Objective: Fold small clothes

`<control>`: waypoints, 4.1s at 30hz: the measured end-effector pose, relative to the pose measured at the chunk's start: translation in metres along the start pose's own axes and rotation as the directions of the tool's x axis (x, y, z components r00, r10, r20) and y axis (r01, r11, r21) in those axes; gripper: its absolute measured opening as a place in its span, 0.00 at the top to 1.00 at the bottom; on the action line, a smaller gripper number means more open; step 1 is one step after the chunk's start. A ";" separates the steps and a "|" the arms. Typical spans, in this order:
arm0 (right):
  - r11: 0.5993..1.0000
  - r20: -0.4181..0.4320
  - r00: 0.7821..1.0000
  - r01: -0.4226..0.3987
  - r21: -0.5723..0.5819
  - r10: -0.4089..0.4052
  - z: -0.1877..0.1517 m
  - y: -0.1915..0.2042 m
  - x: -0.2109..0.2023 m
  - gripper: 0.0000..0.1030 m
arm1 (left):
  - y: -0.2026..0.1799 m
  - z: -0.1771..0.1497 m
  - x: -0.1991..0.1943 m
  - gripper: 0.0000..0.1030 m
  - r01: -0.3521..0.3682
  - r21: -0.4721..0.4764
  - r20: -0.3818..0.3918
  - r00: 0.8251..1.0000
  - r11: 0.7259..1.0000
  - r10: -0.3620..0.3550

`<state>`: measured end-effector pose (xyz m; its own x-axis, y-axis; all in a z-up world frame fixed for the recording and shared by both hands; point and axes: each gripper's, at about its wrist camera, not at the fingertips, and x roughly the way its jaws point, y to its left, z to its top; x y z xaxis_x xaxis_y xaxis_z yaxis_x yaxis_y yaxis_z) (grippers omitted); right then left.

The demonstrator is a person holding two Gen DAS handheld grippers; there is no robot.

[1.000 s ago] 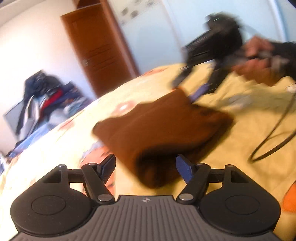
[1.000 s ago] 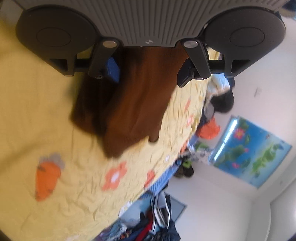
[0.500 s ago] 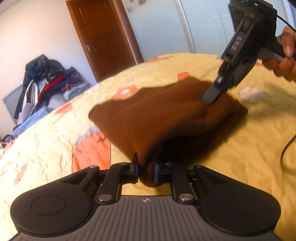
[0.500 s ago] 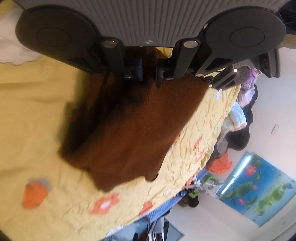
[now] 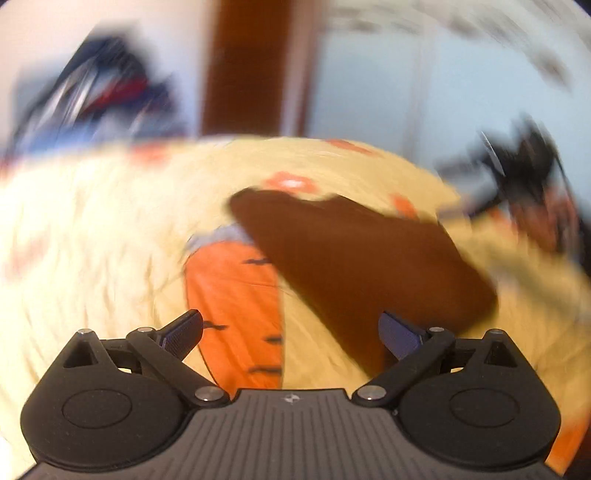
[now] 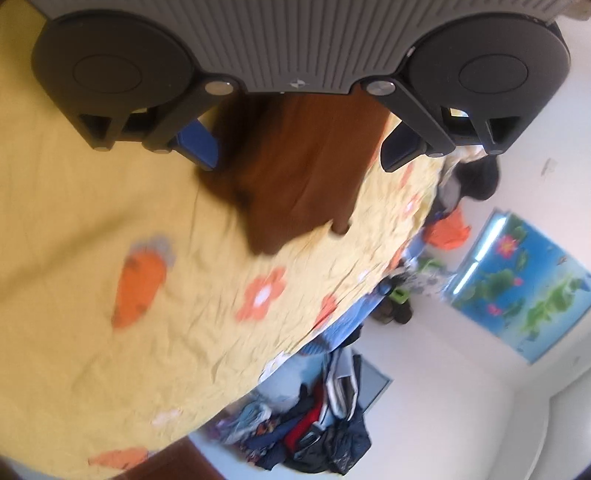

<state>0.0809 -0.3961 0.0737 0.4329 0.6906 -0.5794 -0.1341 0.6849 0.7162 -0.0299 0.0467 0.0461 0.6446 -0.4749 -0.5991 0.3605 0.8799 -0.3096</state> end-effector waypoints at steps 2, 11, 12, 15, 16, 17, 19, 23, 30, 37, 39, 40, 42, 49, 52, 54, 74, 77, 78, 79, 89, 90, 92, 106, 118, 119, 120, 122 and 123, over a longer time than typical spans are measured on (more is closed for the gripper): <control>1.000 -0.038 0.999 0.016 -0.024 -0.017 0.015 -0.002 0.029 0.07 | 0.029 0.014 0.027 0.01 0.080 -0.257 -0.014 0.996 0.963 -0.086; 0.977 -0.153 0.982 0.076 -0.200 -0.108 0.027 0.010 0.119 0.40 | 0.028 0.065 0.146 0.61 0.186 -0.505 -0.093 0.959 0.843 -0.267; 0.967 -0.158 0.980 0.079 -0.240 -0.120 0.023 0.013 0.122 0.56 | 0.024 0.068 0.155 0.81 0.119 -0.476 -0.153 0.965 0.871 -0.215; 0.967 -0.171 0.978 0.077 -0.243 -0.121 0.018 0.013 0.120 0.74 | 0.015 0.076 0.148 0.84 0.090 -0.383 -0.158 0.974 0.920 -0.161; 0.968 -0.161 0.981 0.069 -0.240 -0.109 0.018 0.016 0.116 0.74 | 0.010 0.079 0.140 0.85 0.086 -0.337 -0.142 0.980 0.938 -0.140; 0.969 -0.147 0.985 0.050 -0.241 -0.087 0.018 0.021 0.112 0.75 | 0.007 0.082 0.129 0.86 0.087 -0.290 -0.122 0.984 0.953 -0.127; 0.967 -0.116 0.993 -0.003 -0.256 -0.028 0.021 0.035 0.108 0.75 | 0.007 0.091 0.114 0.86 0.080 -0.210 -0.081 0.992 0.974 -0.099; 0.966 -0.047 0.997 -0.063 -0.251 0.053 0.036 0.054 0.121 0.74 | 0.025 0.117 0.101 0.80 -0.006 -0.133 0.003 1.000 0.991 0.006; 0.995 -0.047 0.998 0.040 -0.093 -0.044 0.036 0.040 0.129 0.27 | 0.060 0.069 0.082 0.38 -0.014 -0.305 -0.115 0.993 0.952 -0.022; 1.000 -0.179 0.984 -0.010 0.002 0.010 -0.039 0.025 0.077 0.17 | 0.052 0.019 0.057 0.23 0.188 -0.487 -0.108 0.956 0.853 -0.273; 0.999 -0.211 0.977 -0.033 -0.027 0.026 -0.060 0.037 0.082 0.21 | 0.041 0.020 0.059 0.30 0.180 -0.444 -0.127 0.957 0.878 -0.260; 0.998 -0.222 0.975 -0.036 -0.059 0.022 -0.068 0.045 0.085 0.26 | 0.036 0.021 0.058 0.60 0.155 -0.425 -0.165 0.955 0.892 -0.245; 0.992 -0.243 0.970 -0.008 -0.126 -0.023 -0.078 0.055 0.090 0.69 | 0.032 0.024 0.055 0.70 0.108 -0.389 -0.205 0.958 0.915 -0.201; 0.984 -0.269 0.963 -0.053 -0.170 0.005 -0.091 0.062 0.063 0.71 | -0.006 0.013 0.035 0.67 0.052 -0.109 -0.246 0.966 0.993 -0.078; 0.992 -0.278 0.960 -0.061 -0.106 0.029 -0.094 0.049 0.064 0.58 | -0.019 0.008 0.023 0.46 -0.011 -0.017 -0.194 0.981 1.000 0.008; 0.997 -0.237 0.971 -0.038 -0.075 0.019 -0.081 0.051 0.051 0.36 | -0.026 0.010 0.003 0.34 -0.062 0.035 -0.123 0.990 0.997 0.065; 0.989 -0.117 0.987 0.100 -0.113 -0.113 -0.002 0.022 0.099 0.83 | -0.091 -0.004 0.042 0.17 -0.063 0.292 -0.099 0.991 0.954 0.096; 0.994 -0.009 0.997 0.076 -0.073 -0.076 0.004 0.033 0.070 0.58 | -0.082 0.007 0.017 0.17 -0.037 0.248 -0.068 0.996 0.968 0.055; 0.994 0.044 0.997 0.074 -0.084 -0.071 0.007 0.039 0.061 0.52 | -0.078 0.014 0.012 0.17 -0.036 0.226 -0.047 0.998 0.974 0.047; 0.991 0.081 0.995 0.071 -0.113 -0.062 0.011 0.048 0.057 0.53 | -0.075 0.023 0.010 0.17 -0.036 0.202 -0.028 0.999 0.979 0.042; 0.935 -0.145 0.983 0.053 -0.351 -0.111 0.001 0.090 0.191 0.38 | -0.066 0.023 0.069 0.17 -0.031 0.110 -0.116 0.992 0.993 0.044; 0.949 -0.144 0.986 0.030 -0.314 -0.079 0.003 0.081 0.190 0.45 | -0.064 0.025 0.063 0.17 -0.033 0.094 -0.117 0.992 0.995 0.044; 0.976 -0.138 0.988 0.034 -0.216 -0.065 0.008 0.073 0.177 0.49 | -0.059 0.032 0.045 0.17 -0.021 0.044 -0.081 0.996 0.999 0.025; 1.000 -0.210 0.978 -0.002 -0.028 -0.004 -0.077 0.035 0.058 0.29 | 0.024 0.013 0.048 0.18 0.195 -0.423 -0.168 0.943 0.885 -0.288; 0.990 -0.249 0.967 0.011 -0.143 -0.047 -0.098 0.046 0.055 0.74 | 0.008 0.000 0.018 0.75 0.082 -0.234 -0.269 0.952 0.969 -0.146; 0.991 -0.248 0.968 0.011 -0.136 -0.045 -0.098 0.050 0.054 0.65 | 0.003 0.001 0.013 0.75 0.075 -0.193 -0.260 0.958 0.978 -0.125; 0.991 -0.241 0.970 0.012 -0.136 -0.045 -0.096 0.054 0.050 0.50 | -0.001 0.004 0.005 0.73 0.064 -0.153 -0.253 0.962 0.986 -0.101; 0.987 -0.170 0.982 0.052 -0.153 -0.079 -0.086 0.063 0.034 0.36 | -0.010 0.014 -0.015 0.61 0.016 -0.060 -0.218 0.976 0.998 -0.028; 0.986 -0.117 0.991 0.046 -0.157 -0.065 -0.079 0.067 0.023 0.36 | -0.013 0.019 -0.025 0.52 -0.013 -0.022 -0.177 0.984 1.000 0.008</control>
<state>0.0117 -0.3162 0.0780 0.3330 0.6673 -0.6661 -0.2527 0.7438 0.6188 -0.0380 0.0472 0.0795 0.5182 -0.4571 -0.7229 0.3375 0.8859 -0.3182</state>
